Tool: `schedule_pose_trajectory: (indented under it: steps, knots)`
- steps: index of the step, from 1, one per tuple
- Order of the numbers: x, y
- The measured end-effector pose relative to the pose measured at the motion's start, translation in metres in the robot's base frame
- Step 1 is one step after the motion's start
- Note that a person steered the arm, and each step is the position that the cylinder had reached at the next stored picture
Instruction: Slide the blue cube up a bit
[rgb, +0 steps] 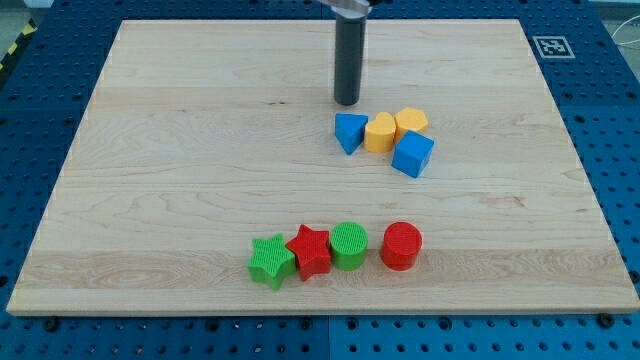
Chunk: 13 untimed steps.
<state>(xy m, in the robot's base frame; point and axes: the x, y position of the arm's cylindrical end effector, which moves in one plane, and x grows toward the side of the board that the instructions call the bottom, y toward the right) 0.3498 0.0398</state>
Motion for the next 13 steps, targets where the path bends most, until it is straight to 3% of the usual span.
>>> schedule_pose_trajectory:
  steps: [3,4,5,7,9,11,13]
  knots:
    - [0.002,0.104]
    - [0.017,0.134]
    - [0.060,0.151]
    - [0.133,0.152]
    - [0.168,0.114]
    - [0.169,0.047]
    - [0.128,0.035]
